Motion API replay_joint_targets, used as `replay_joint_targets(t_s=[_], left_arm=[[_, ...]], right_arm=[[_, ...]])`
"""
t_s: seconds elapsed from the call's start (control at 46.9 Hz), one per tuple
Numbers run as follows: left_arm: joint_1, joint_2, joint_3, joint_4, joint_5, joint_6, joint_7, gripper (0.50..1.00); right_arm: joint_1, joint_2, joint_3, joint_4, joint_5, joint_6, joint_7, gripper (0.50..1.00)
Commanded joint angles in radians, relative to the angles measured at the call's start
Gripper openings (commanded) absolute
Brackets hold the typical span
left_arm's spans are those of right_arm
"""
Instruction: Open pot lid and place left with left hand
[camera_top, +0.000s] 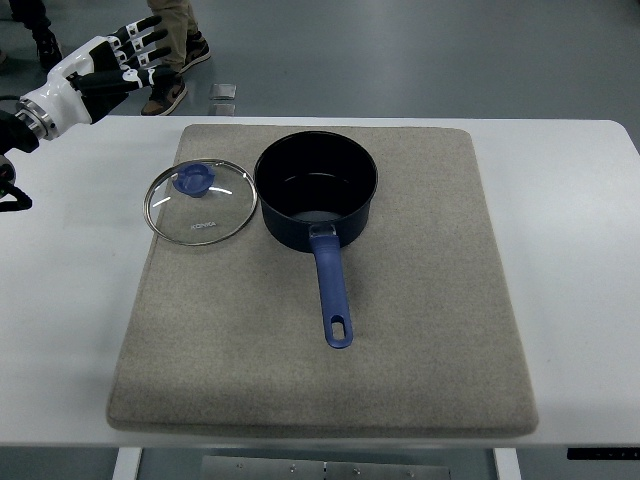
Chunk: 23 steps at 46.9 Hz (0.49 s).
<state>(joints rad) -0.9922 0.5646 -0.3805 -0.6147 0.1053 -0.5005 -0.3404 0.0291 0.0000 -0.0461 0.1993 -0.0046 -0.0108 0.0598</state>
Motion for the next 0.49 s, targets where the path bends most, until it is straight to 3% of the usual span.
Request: replay_joint_targets(t_s=[0.0,0.171,0.469], left_arm=[[0.010,0.000,0.000,0.000,-0.058,-0.026,0.001,0.994],[0.020,0.000,-0.001,0.000,-0.142,-0.067,0.044,0.994],[0.023,0.000,-0.003,0.000,-0.211,-0.069,0.172,0.994]], right_arm=[[0.000,0.000,0.000,0.000,0.000,0.000,0.000,0.917],[0.000,0.000,0.006,0.017,0.002,0.011,0.000,0.917],[-0.003,0.000,0.008,0.025,0.002,0.011,0.002,0.917]])
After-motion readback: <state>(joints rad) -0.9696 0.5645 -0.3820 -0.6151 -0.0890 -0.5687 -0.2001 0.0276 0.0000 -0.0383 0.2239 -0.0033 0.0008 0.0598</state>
